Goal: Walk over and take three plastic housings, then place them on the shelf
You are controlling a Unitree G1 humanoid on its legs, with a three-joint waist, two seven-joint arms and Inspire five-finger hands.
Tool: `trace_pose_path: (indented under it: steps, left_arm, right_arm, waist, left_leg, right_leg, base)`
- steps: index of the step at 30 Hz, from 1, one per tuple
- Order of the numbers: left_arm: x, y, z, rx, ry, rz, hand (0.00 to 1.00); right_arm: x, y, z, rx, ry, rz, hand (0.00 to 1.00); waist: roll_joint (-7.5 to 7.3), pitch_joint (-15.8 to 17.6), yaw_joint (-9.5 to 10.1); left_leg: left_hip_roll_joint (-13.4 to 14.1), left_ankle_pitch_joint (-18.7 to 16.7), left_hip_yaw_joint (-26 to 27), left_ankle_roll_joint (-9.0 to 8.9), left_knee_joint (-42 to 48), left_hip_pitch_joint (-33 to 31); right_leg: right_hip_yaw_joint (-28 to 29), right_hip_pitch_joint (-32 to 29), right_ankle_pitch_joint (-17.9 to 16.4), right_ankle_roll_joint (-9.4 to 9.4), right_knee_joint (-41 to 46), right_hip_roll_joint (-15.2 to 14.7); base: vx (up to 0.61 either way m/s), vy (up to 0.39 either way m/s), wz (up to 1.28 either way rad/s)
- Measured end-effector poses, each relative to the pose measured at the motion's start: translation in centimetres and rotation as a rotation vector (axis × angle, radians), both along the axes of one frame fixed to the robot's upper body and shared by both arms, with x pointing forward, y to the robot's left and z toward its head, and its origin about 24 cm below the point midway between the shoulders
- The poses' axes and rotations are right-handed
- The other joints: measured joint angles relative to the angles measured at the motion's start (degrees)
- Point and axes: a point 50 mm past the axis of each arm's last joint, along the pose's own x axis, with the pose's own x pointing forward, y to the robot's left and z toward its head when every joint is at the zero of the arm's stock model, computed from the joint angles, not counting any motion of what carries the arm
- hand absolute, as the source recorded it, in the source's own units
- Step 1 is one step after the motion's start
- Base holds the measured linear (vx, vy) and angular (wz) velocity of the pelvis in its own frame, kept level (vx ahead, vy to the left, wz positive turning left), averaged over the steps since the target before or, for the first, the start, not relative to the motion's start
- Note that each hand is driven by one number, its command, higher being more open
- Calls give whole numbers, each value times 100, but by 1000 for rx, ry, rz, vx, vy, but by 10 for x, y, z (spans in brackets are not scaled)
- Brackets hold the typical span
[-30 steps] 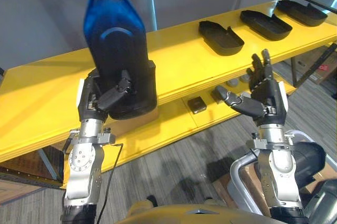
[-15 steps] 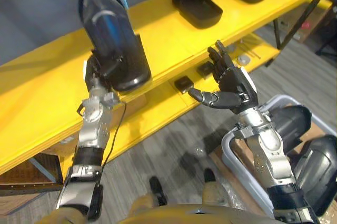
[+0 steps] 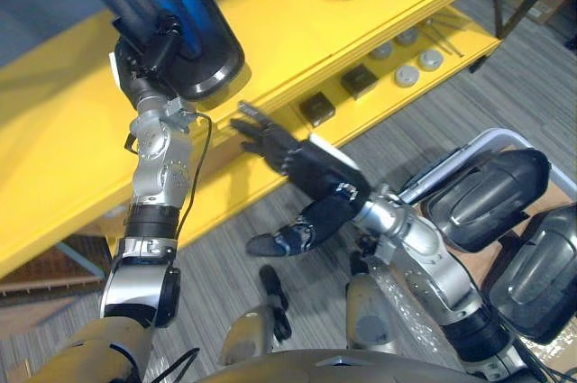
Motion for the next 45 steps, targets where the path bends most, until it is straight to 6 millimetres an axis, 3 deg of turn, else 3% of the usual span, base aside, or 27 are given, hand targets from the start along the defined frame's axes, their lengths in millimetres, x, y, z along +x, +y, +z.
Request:
trace_pose_path:
  steps: [2,5,9,12,15,16,24,33,45]
  left_arm:
    - [0,-4,11,-15,-19,-30,0]
    - [-4,-3,29,38,-68,-29,0]
    - [-5,4,56,103,-124,-1,0]
    - [-3,10,66,124,-125,20,0]
    - [2,15,69,152,-94,36,0]
    - [5,19,71,171,-72,47,100]
    - [14,41,90,244,-20,107,100]
    - [17,54,91,226,44,183,100]
    - [19,65,79,136,135,284,100]
  right_arm:
    - [2,1,-26,-87,112,-47,100]
    - [1,-11,-66,-160,287,-169,100]
    - [-7,-33,-112,-295,441,-353,100]
    - [-17,-59,-147,-372,554,-533,100]
    - [-30,-75,-165,-460,579,-595,100]
    - [-36,-80,-172,-493,584,-601,100]
    - [-35,-74,-172,-442,549,-602,100]
    - [-38,-68,-173,-417,572,-591,100]
    - [-42,-61,-175,-415,574,-572,100]
  waist:
    - [-100,251,109]
    - [-137,376,209]
    - [-240,532,211]
    - [-268,575,175]
    - [-282,585,113]
    - [-299,595,82]
    - [-317,692,31]
    - [-315,694,31]
    - [-295,704,-113]
  left_leg:
    - [1,94,-108,3,-4,-105]
    - [-6,133,-184,10,-4,-265]
    - [-10,136,-203,9,-3,-364]
    - [-4,126,-168,-2,-4,-424]
    - [-11,125,-171,-4,-4,-442]
    - [-17,125,-170,-4,-4,-442]
    - [-10,141,-174,6,-6,-438]
    - [-8,143,-145,8,-14,-398]
    - [2,178,-69,2,-221,-36]
  right_leg:
    - [-99,-62,-2,-10,87,-9]
    - [-157,-180,2,-11,83,-18]
    - [-126,-278,8,-12,55,-14]
    - [-99,-300,92,-12,-71,20]
    - [-100,-294,114,-7,-118,20]
    - [-98,-290,118,-8,-125,25]
    - [-86,-290,140,-9,-168,42]
    - [-76,-219,218,-5,-253,47]
    - [-63,151,337,16,-560,86]
  base:
    - [-19,-44,26]
    - [6,-22,16]
    - [19,-6,2]
    - [48,-3,-8]
    - [48,3,-1]
    - [36,0,-3]
    - [0,0,0]
    - [42,-4,-1]
    - [29,-4,-4]
